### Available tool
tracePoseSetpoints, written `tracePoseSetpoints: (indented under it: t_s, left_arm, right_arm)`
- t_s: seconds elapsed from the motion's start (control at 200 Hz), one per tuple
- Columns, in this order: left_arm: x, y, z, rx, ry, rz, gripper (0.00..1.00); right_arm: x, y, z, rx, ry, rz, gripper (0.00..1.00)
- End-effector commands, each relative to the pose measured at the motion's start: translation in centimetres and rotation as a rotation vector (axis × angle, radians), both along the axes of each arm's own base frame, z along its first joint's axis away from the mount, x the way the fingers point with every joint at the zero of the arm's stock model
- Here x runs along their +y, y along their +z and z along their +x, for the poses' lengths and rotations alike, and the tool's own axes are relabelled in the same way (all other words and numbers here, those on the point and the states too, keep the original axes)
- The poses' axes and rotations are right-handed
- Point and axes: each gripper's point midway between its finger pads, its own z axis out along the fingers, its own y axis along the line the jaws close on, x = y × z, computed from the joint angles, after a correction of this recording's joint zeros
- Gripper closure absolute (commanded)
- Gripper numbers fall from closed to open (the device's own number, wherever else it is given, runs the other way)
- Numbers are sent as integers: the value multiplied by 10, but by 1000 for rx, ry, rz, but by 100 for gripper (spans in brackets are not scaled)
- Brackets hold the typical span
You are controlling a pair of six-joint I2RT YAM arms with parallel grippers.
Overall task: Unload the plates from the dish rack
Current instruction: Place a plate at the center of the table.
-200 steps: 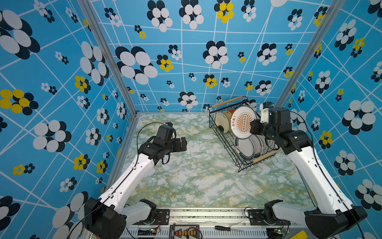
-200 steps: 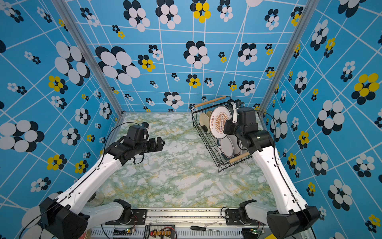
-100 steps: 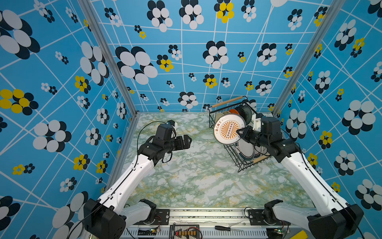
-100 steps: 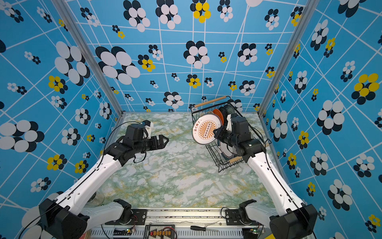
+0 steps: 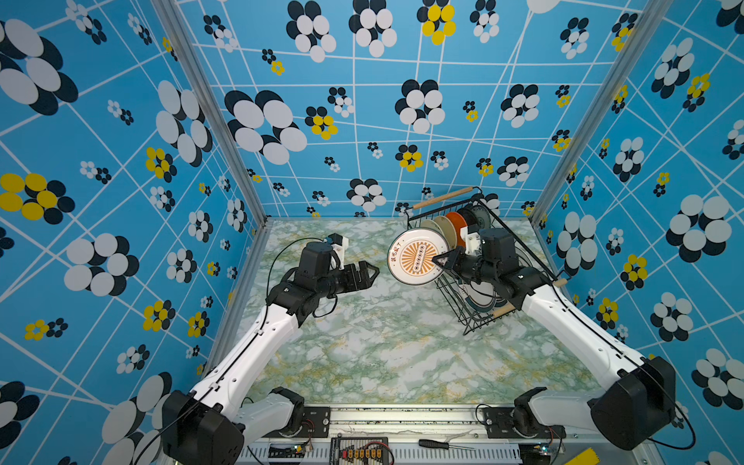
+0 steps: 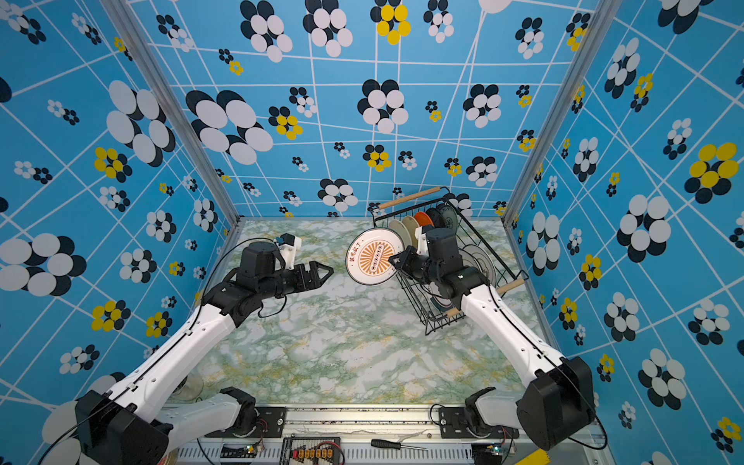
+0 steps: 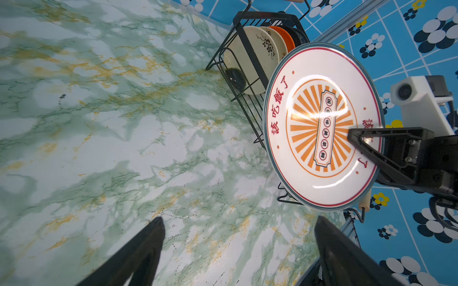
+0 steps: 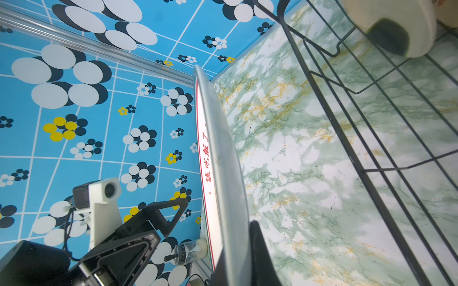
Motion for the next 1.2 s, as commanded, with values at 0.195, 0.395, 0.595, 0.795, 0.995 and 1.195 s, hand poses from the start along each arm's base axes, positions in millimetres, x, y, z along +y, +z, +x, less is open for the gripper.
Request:
tracePoseSetpoints:
  t_s: [0.195,0.395,0.595,0.795,0.995,1.195]
  left_arm:
    - [-5,-2,20,3,-3,-120,8]
    - [-9,-12,31,22,-9,-154,13]
    - [-12,-16,37,33,-24,-203,26]
    - [-12,-19,37,43,-35,-217,46]
    - [-10,-23,34,58,-48,-225,62]
    - [-9,-28,33,78,-59,-235,72]
  right_arm:
    - [41,7,-2,10,98,148,100]
    - [56,2,-3,31,130,179,100]
    - [69,-6,-5,44,168,183,100]
    - [77,-12,-5,50,189,190,100]
    - [85,-18,-2,56,207,193,100]
    - [96,-19,-1,51,224,188,99]
